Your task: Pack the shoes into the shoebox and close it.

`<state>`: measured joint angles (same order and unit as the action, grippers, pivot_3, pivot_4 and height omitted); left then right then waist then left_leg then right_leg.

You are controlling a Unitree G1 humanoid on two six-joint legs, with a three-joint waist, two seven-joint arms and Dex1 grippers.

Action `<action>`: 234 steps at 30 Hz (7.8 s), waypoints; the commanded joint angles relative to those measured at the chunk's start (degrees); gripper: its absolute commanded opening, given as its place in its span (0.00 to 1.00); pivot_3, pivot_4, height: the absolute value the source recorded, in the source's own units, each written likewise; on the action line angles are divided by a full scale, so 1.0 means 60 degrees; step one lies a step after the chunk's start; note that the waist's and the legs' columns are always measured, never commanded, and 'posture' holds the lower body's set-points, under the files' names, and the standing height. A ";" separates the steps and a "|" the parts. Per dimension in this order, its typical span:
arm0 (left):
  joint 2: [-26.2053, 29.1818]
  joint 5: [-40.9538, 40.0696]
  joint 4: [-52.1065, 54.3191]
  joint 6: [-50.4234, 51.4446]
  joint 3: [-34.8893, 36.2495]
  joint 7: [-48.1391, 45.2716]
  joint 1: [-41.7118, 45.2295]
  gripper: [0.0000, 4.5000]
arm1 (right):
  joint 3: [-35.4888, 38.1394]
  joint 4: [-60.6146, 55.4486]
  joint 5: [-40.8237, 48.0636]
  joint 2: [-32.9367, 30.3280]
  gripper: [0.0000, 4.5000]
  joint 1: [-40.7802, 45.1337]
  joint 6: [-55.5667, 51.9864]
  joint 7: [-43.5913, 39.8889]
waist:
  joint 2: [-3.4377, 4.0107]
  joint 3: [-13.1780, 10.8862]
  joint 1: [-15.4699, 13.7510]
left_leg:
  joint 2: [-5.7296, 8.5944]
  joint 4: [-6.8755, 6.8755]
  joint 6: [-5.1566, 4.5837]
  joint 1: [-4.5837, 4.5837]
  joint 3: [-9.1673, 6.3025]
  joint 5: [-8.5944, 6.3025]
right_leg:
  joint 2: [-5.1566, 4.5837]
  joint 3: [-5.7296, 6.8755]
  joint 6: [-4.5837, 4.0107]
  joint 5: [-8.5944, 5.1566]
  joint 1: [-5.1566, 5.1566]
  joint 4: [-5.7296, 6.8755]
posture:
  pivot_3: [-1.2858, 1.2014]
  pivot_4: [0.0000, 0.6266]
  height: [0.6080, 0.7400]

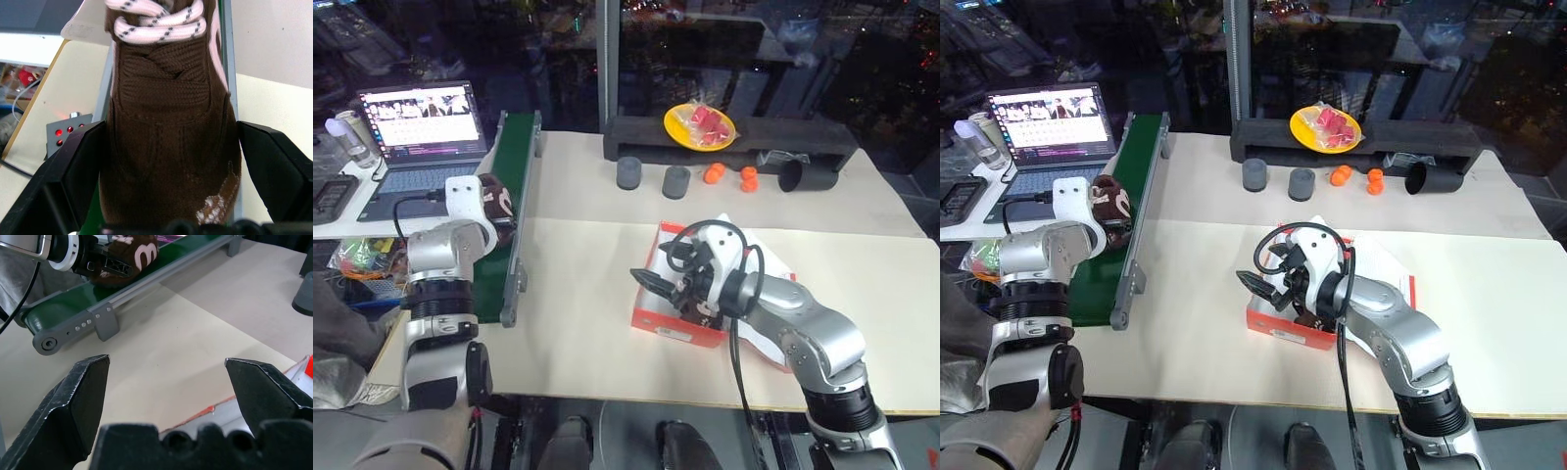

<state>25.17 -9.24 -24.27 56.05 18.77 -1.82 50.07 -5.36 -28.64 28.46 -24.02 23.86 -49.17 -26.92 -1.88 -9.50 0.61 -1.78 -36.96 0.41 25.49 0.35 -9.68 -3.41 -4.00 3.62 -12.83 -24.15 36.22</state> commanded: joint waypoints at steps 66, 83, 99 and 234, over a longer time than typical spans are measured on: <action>-0.2525 -0.5337 0.5024 -0.1418 -0.0736 -0.3001 -0.0780 0.09 | 0.4242 0.3489 0.4866 0.2991 1.00 0.4279 -0.2210 0.5166 | -0.0001 -0.0001 0.0299 | -0.0005 0.0010 0.0004 0.0025 0.0001 0.0005 | 0.0000 0.0000 -0.0010 0.0006 -0.0018 -0.0017 | 0.52 0.24 1.00; -0.2214 -0.5650 0.5586 -0.0995 -0.1292 -0.2975 -0.1115 0.08 | 0.4517 0.3648 0.5452 0.3311 0.47 0.4405 -0.1642 0.5391 | 0.0000 -0.0002 0.0312 | -0.0006 0.0010 0.0004 0.0021 0.0001 0.0005 | 0.0004 -0.0001 -0.0009 0.0006 -0.0016 -0.0020 | 0.52 0.24 1.00; -0.0468 -0.4276 0.5691 -0.2072 -0.2832 -0.5074 -0.2094 0.64 | 0.4327 0.4019 0.3847 0.2761 0.10 0.4224 -0.1518 0.7100 | 0.0005 -0.0004 0.0330 | -0.0007 0.0012 0.0004 0.0019 0.0003 0.0005 | 0.0004 -0.0002 -0.0010 0.0005 -0.0017 -0.0021 | 0.52 0.24 1.00; -0.0176 -0.2596 0.3511 -0.2949 -0.4523 -0.8738 -0.0886 0.65 | 0.6710 0.4387 0.3991 0.2784 0.01 0.0566 0.3483 0.6792 | 0.0116 0.0028 0.0366 | -0.0008 0.0038 -0.0039 -0.0007 0.0029 0.0019 | 0.0011 -0.0038 -0.0013 -0.0016 -0.0006 -0.0022 | 0.52 0.24 1.00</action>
<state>23.73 -24.78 -4.37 37.99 -9.17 -54.01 43.12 38.68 5.03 52.23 -5.97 27.63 -27.82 18.91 -1.18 -9.33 2.80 -1.84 -36.72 0.18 25.45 0.52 -9.57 -3.33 -4.22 3.55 -12.93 -24.19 36.11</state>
